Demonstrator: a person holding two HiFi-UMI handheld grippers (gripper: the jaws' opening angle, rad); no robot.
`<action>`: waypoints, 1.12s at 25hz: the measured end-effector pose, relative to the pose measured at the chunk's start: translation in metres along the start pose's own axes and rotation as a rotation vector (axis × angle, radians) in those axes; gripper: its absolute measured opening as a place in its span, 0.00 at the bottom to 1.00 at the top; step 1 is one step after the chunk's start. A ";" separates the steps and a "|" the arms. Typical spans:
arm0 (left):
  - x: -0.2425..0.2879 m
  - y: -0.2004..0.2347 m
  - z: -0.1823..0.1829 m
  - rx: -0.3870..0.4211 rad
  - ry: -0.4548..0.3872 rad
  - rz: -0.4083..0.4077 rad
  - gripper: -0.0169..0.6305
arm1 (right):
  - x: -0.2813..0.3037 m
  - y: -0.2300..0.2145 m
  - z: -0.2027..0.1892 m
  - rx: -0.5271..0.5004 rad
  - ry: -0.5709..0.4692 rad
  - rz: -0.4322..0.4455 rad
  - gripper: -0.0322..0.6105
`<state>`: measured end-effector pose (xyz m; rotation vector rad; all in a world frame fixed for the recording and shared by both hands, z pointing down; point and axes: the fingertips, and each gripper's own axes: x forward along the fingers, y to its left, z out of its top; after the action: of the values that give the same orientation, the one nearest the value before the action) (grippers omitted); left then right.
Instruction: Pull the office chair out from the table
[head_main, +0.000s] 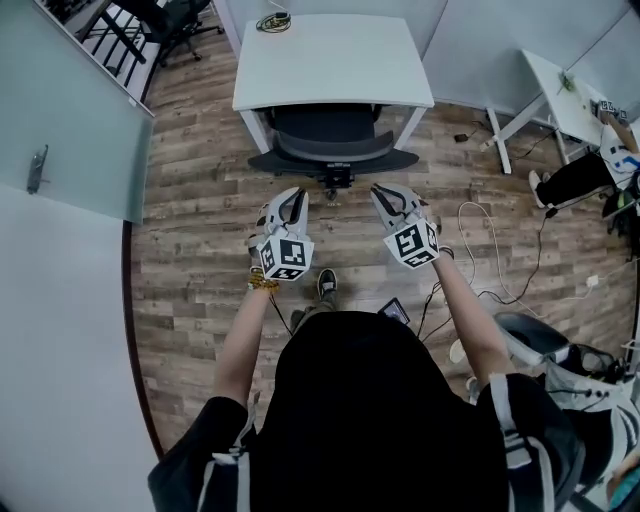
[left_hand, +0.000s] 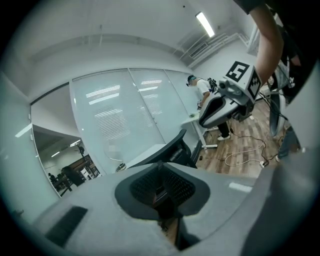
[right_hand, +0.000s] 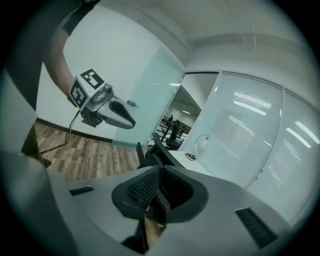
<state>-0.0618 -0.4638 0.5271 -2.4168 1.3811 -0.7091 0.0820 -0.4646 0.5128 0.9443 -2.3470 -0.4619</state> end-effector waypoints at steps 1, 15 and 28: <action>0.006 0.005 -0.005 -0.004 0.006 -0.013 0.08 | 0.007 0.000 -0.004 -0.027 0.010 0.015 0.07; 0.096 -0.009 -0.093 0.469 0.181 -0.328 0.12 | 0.085 -0.002 -0.104 -0.386 0.247 0.222 0.21; 0.140 -0.009 -0.150 0.501 0.352 -0.433 0.27 | 0.129 0.004 -0.151 -0.477 0.357 0.290 0.23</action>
<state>-0.0759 -0.5788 0.6971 -2.2470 0.6452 -1.4453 0.0961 -0.5693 0.6813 0.4135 -1.8854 -0.6371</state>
